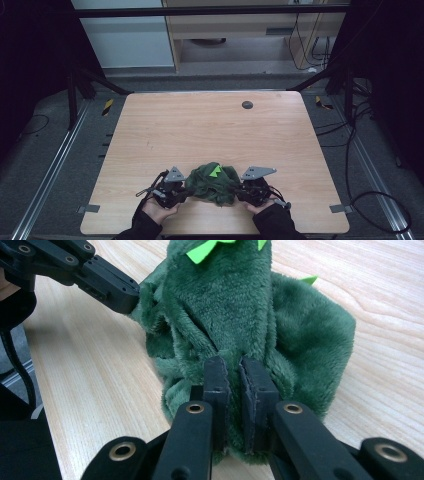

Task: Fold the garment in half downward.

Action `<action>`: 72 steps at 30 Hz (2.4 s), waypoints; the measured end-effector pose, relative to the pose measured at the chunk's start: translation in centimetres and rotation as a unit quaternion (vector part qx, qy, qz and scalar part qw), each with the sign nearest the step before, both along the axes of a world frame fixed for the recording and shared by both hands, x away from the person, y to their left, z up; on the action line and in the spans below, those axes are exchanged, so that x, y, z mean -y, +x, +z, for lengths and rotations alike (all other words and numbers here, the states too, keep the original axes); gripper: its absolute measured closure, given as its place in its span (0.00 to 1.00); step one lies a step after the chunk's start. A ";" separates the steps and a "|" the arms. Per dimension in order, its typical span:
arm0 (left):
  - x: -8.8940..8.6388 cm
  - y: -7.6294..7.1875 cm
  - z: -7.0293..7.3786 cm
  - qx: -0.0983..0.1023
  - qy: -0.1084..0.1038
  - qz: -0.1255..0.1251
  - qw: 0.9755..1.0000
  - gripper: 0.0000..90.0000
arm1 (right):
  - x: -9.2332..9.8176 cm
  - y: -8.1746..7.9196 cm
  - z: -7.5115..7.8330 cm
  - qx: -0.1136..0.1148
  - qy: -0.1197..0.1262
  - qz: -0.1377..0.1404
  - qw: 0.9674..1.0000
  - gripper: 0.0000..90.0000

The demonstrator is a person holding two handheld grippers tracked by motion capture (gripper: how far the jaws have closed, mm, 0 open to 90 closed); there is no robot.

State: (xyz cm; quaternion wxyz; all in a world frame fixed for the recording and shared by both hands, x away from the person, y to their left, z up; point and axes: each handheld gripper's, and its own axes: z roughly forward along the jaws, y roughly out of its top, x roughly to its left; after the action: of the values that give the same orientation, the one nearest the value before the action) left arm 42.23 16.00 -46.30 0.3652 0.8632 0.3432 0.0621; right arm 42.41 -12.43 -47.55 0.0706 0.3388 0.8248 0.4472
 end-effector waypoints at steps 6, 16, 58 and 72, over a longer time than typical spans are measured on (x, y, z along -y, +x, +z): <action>0.2 -0.2 -0.4 -0.008 0.005 -0.002 1.000 1.00 | 0.0 -0.2 -0.4 -0.008 -0.003 0.000 1.000 0.92; 0.6 -0.2 -1.0 -0.015 0.018 -0.007 1.000 1.00 | -0.1 -0.1 -1.1 -0.016 -0.022 -0.002 1.000 0.91; -3.3 1.3 2.9 0.050 -0.036 0.096 0.993 0.90 | 2.7 1.3 2.9 0.019 0.031 -0.063 0.997 0.92; -1.9 3.6 2.8 0.061 -0.038 0.103 0.992 0.99 | 1.9 3.7 3.5 0.024 0.032 -0.081 0.996 1.00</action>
State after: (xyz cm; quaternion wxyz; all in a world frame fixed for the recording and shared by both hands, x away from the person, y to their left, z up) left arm 45.86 17.94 -43.51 0.4095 0.8033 0.4093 0.1394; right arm 46.16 -14.37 -44.06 0.1151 0.3963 0.7776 0.4743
